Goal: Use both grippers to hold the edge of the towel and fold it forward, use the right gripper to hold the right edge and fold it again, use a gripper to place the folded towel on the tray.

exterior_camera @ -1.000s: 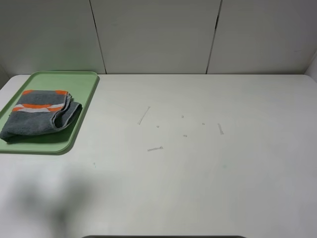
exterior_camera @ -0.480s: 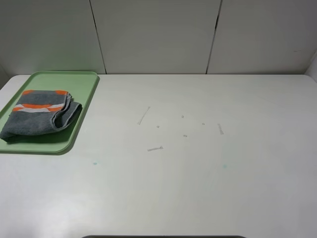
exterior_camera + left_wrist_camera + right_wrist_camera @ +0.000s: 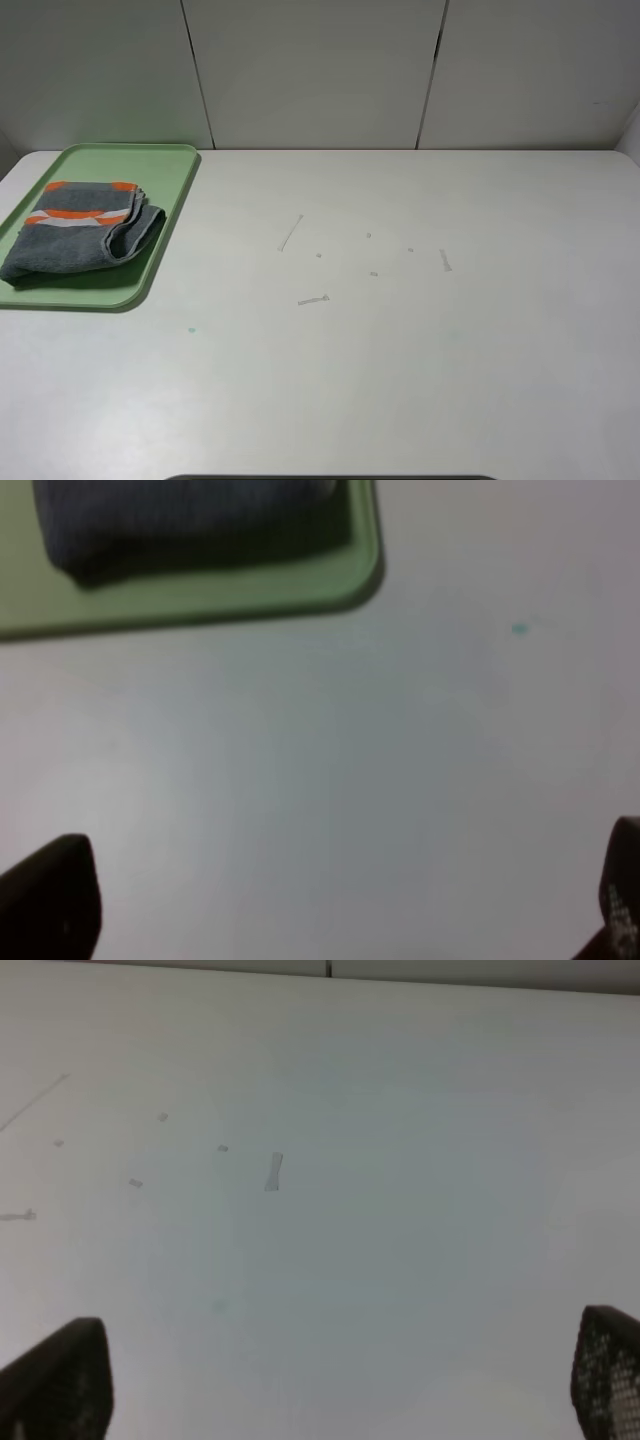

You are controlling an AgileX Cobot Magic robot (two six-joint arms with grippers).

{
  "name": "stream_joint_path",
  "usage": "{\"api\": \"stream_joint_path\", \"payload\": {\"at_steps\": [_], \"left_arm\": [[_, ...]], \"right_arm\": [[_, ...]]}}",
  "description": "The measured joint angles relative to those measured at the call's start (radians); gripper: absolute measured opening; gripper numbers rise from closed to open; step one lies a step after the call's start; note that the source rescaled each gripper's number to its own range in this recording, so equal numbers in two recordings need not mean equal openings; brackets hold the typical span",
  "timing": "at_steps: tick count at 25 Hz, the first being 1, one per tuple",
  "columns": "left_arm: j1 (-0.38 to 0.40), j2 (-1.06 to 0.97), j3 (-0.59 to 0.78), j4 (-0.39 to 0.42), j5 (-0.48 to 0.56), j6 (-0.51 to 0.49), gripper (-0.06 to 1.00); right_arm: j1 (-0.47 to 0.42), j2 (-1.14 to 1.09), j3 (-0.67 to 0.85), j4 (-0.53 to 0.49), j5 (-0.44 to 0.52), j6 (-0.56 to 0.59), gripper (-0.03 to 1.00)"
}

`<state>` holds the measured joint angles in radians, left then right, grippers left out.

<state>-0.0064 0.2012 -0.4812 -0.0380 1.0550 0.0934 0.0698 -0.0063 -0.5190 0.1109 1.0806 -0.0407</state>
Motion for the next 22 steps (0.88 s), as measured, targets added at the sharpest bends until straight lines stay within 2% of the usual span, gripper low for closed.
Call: {"api": "stream_joint_path", "payload": {"at_steps": [7, 22], "left_arm": [[0.0, -0.202, 0.0, -0.04, 0.008, 0.044, 1.0], [0.0, -0.207, 0.001, -0.04, 0.011, 0.036, 0.99]], "right_arm": [[0.0, 0.0, 0.0, 0.0, 0.0, 0.0, 1.0], [0.0, 0.0, 0.0, 0.0, 0.0, 0.0, 1.0]]}}
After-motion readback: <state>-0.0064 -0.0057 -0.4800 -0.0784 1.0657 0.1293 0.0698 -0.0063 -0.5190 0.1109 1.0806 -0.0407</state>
